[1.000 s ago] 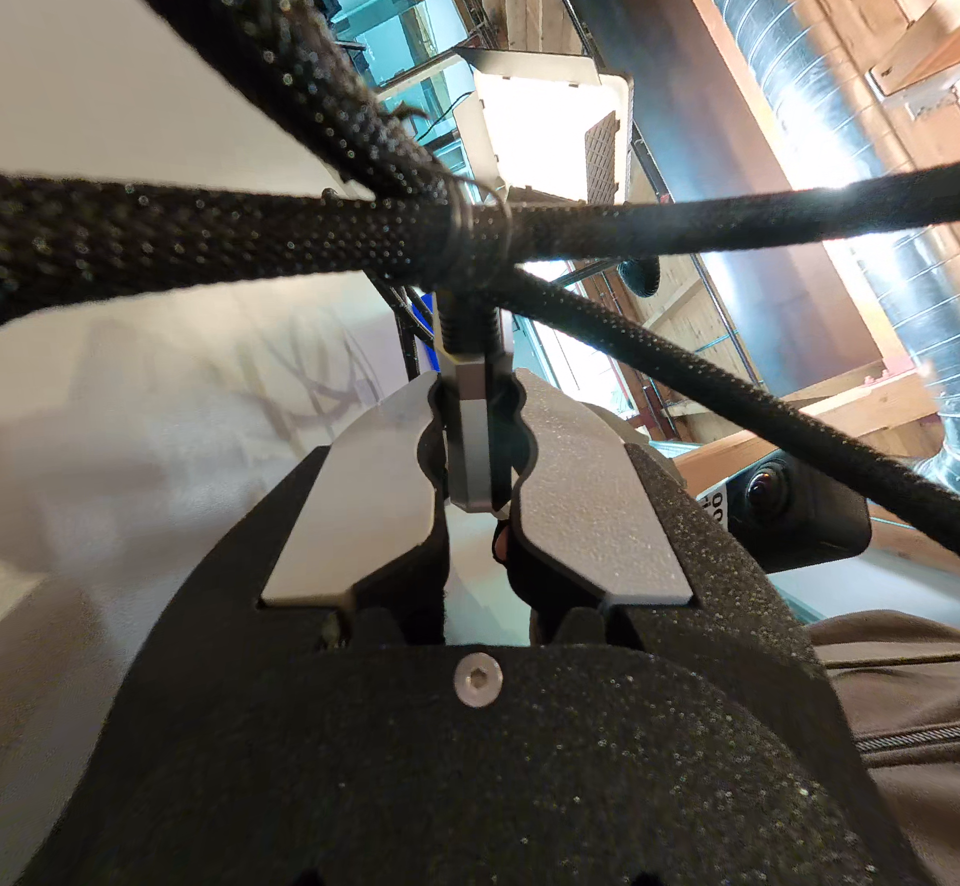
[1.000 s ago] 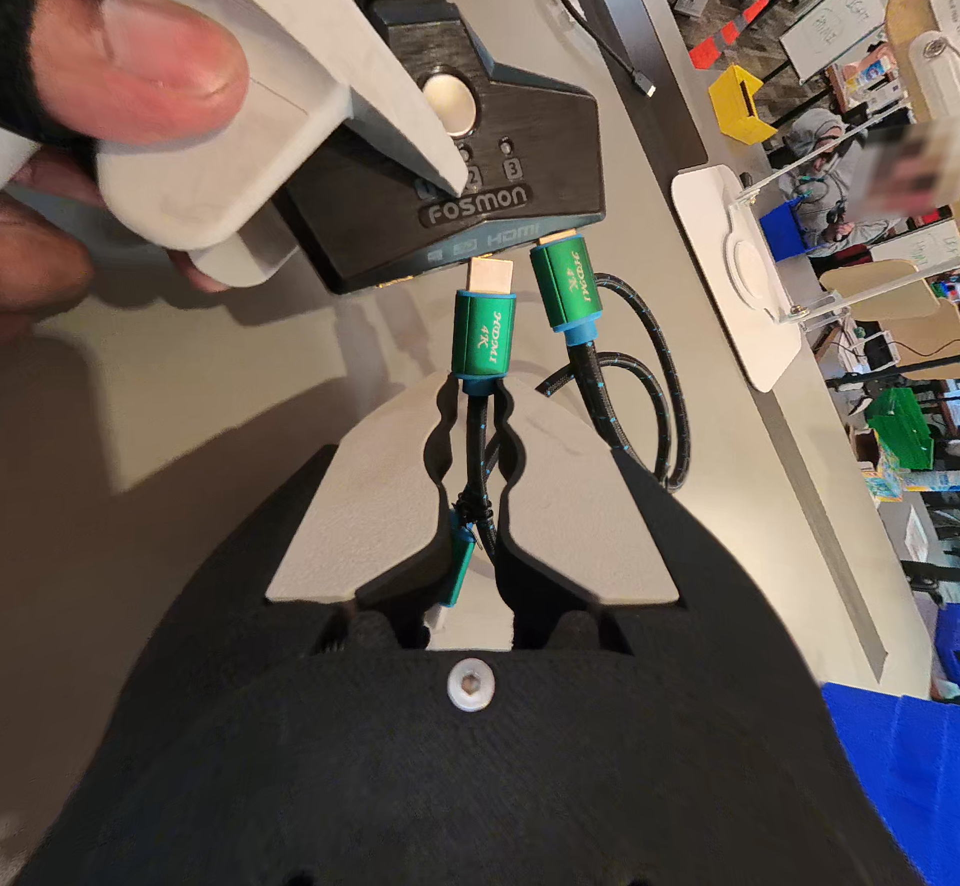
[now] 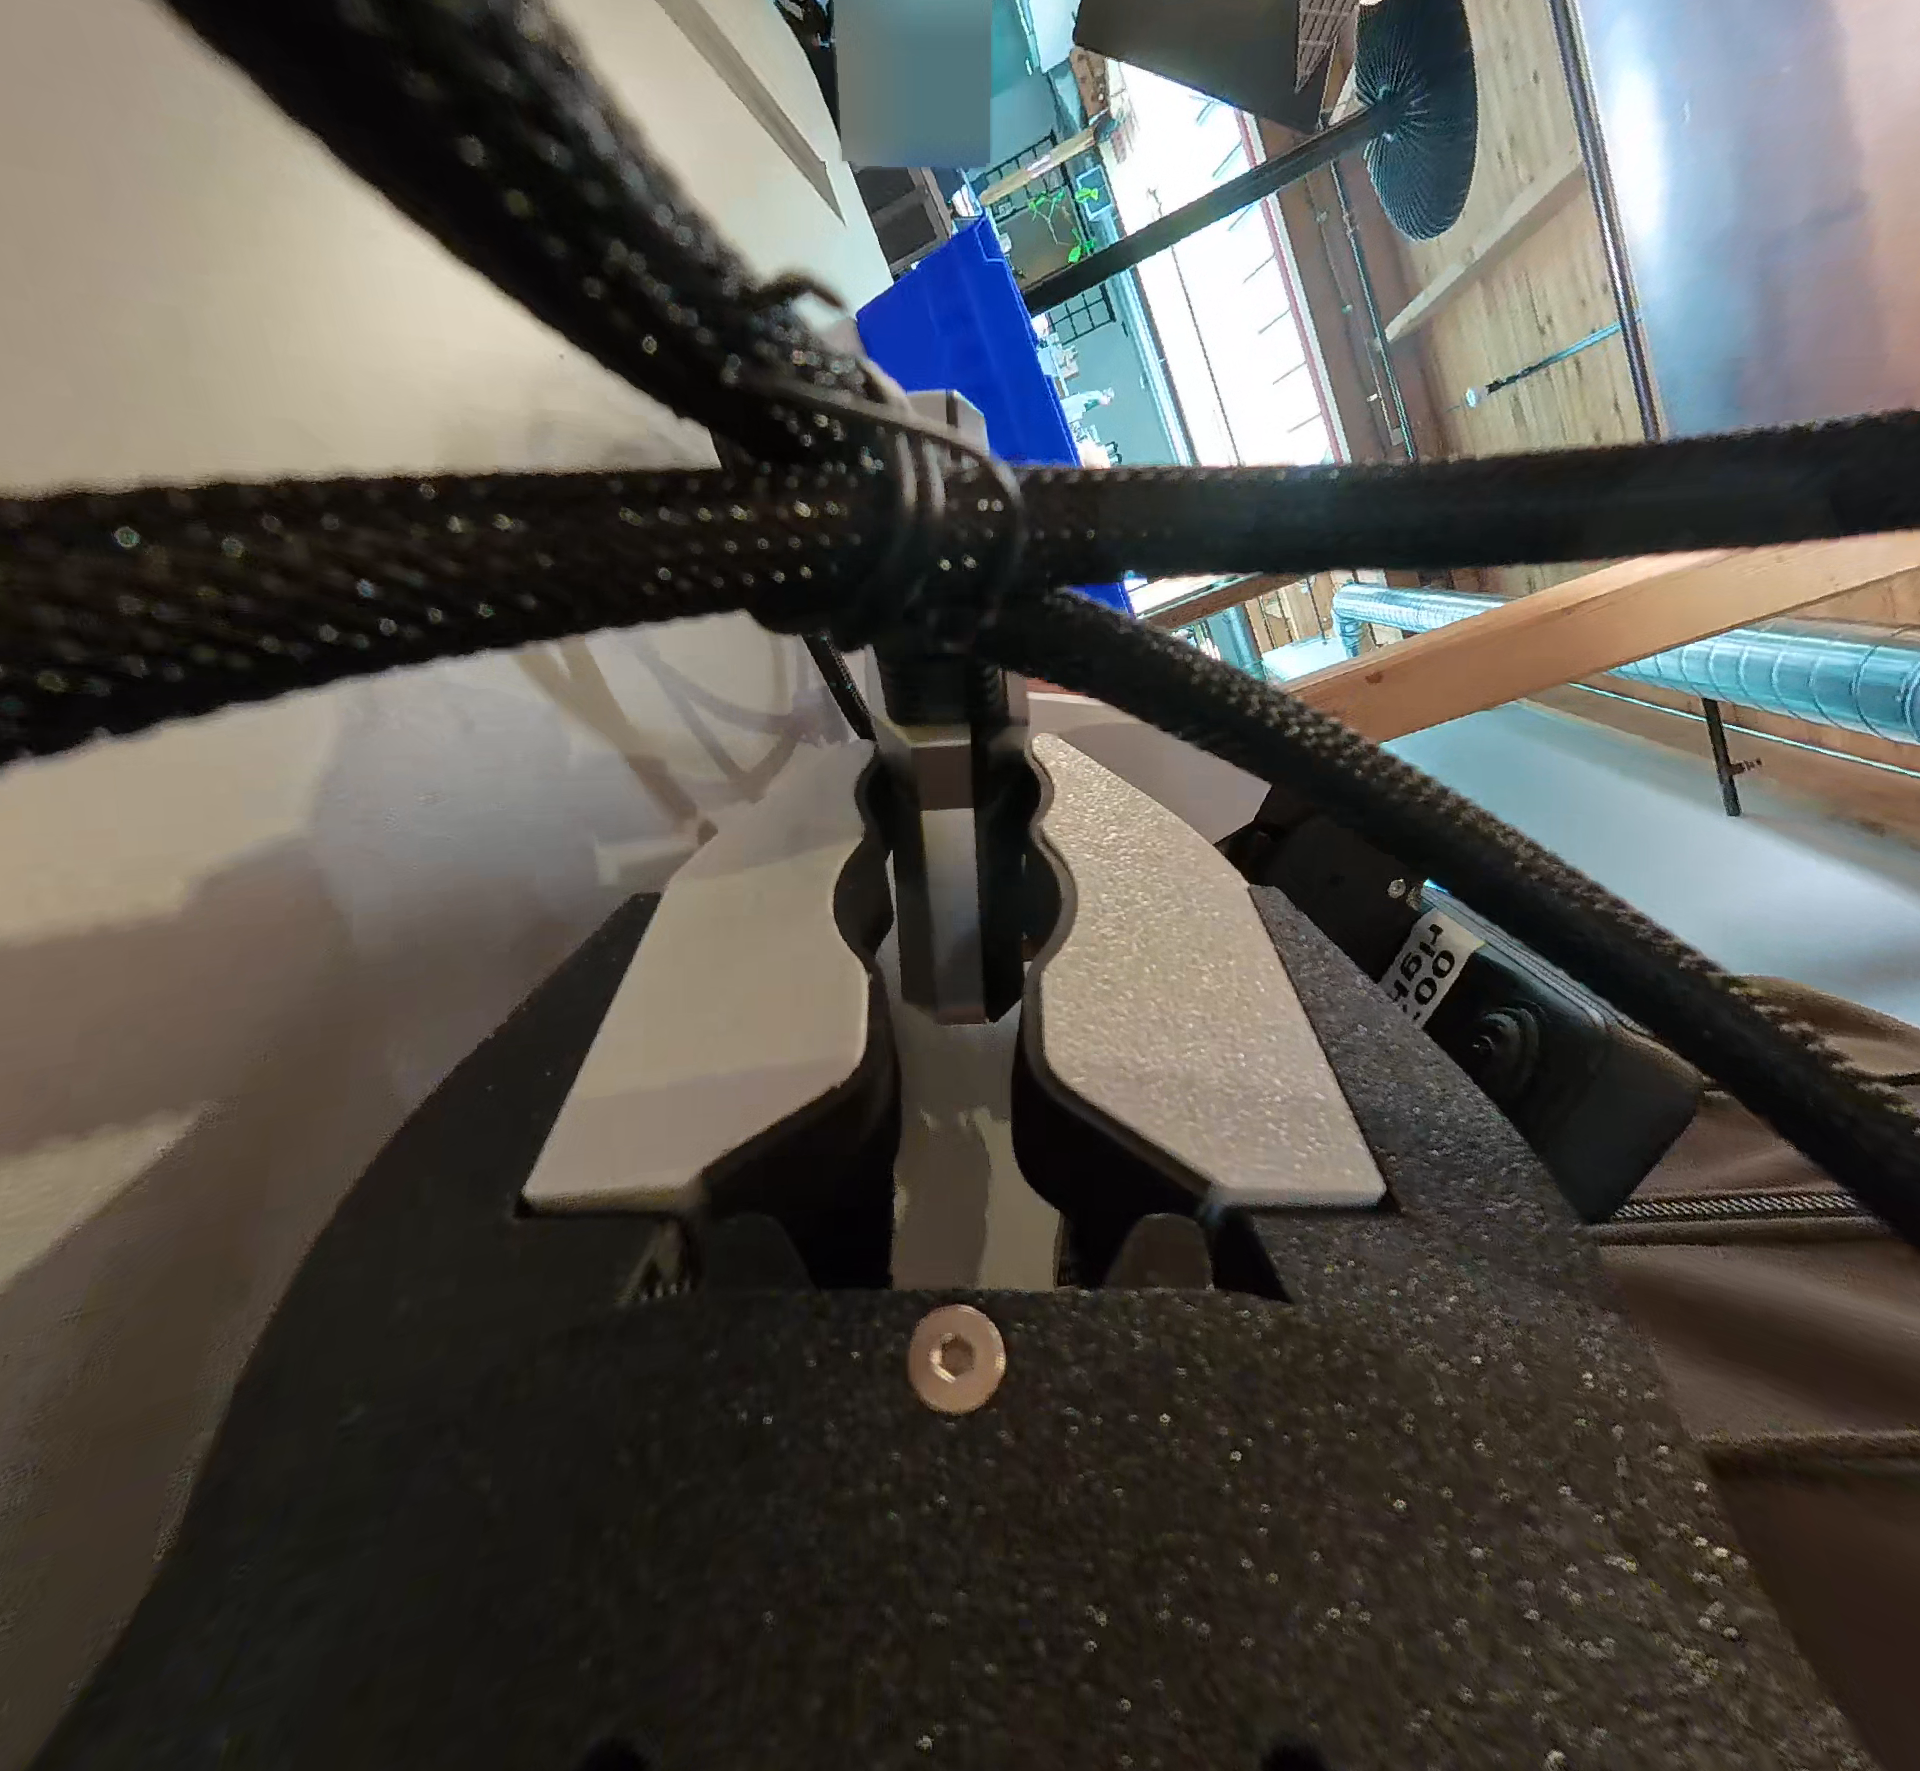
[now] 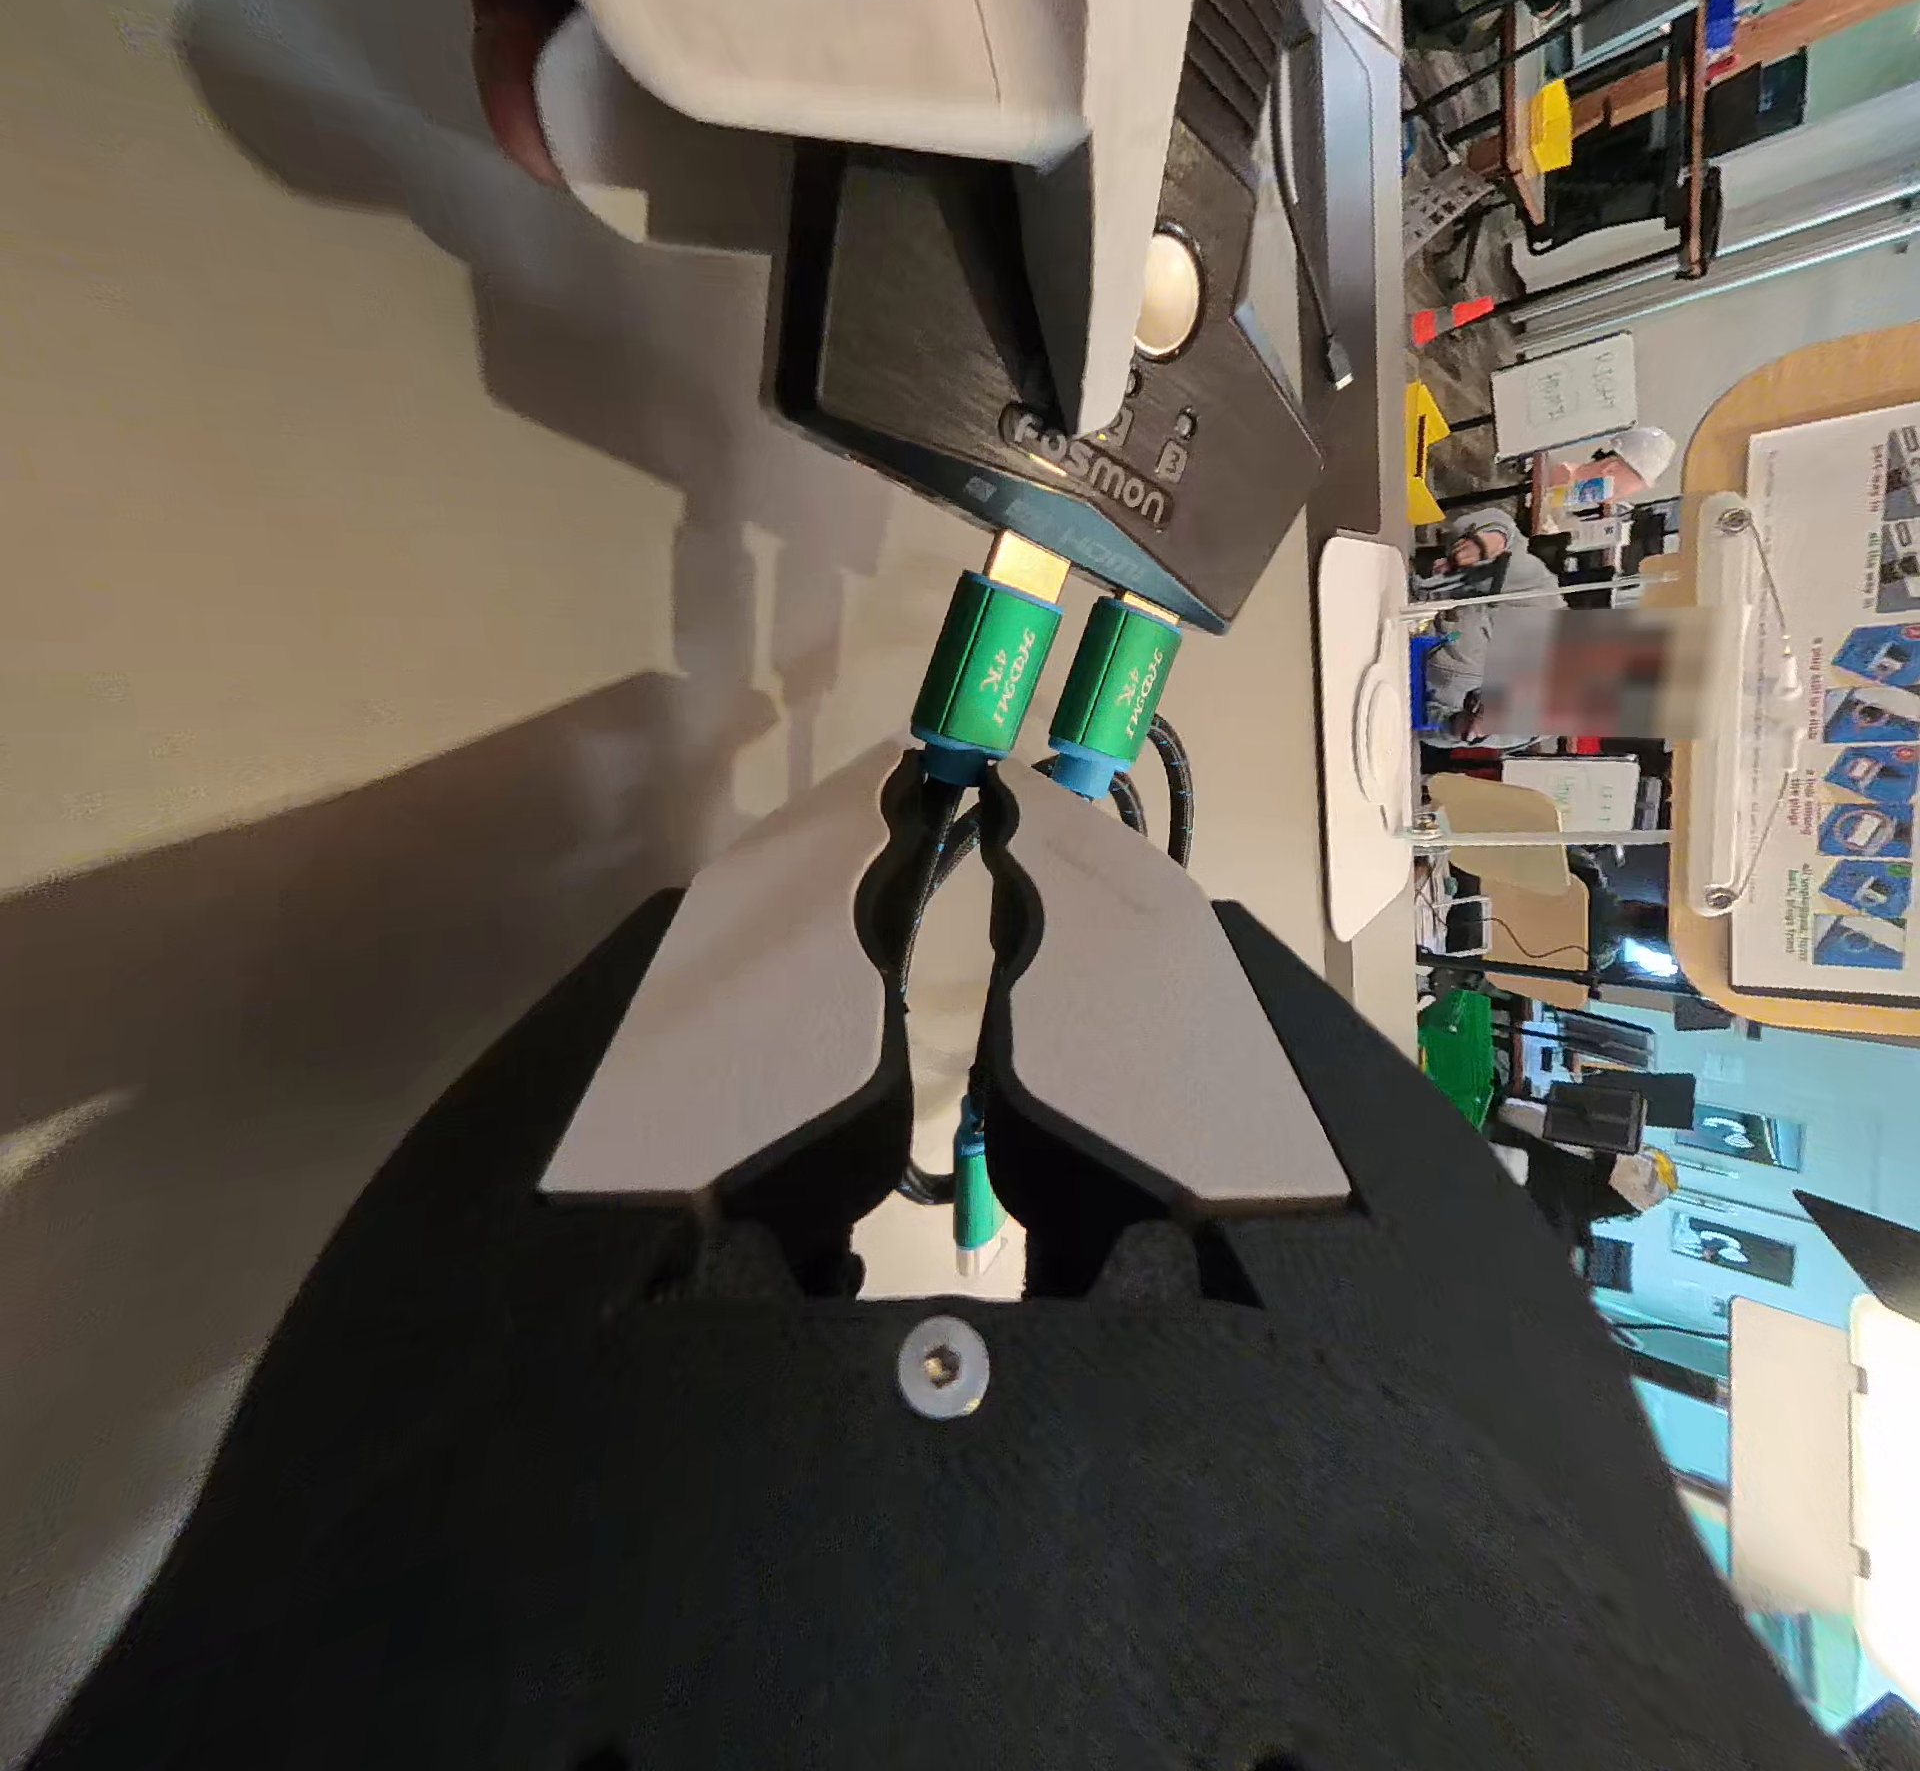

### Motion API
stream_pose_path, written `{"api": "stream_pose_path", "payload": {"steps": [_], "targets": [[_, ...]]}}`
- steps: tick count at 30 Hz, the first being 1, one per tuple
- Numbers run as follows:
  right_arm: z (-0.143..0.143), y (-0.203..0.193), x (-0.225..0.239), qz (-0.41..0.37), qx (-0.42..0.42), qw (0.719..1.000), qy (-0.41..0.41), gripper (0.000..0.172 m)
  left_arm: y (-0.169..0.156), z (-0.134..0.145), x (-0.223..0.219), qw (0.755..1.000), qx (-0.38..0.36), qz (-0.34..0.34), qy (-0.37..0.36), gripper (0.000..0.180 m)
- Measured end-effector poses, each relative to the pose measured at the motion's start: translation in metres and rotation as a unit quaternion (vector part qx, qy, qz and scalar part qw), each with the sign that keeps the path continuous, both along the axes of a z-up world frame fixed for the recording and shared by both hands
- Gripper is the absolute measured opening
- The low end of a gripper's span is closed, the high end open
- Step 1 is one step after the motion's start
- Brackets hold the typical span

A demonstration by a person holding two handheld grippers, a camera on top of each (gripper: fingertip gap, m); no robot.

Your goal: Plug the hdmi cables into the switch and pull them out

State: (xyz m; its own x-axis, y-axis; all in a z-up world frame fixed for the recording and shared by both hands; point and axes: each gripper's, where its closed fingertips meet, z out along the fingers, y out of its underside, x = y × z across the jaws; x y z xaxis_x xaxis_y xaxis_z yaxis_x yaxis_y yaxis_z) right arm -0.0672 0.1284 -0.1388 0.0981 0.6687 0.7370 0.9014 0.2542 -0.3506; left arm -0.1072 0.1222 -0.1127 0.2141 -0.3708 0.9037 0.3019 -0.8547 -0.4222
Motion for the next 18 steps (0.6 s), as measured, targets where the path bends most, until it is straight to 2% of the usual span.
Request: {"api": "stream_pose_path", "payload": {"steps": [12,18], "targets": [[-0.010,-0.001,0.004,-0.019,-0.030,0.999,-0.011,0.008,-0.006,-0.013,0.009,0.999,0.002,0.012,0.033,0.020],[-0.005,0.002,0.004,-0.015,-0.020,1.000,0.003,0.008,-0.004,-0.010,0.009,1.000,-0.006,0.022,0.001,0.021]]}}
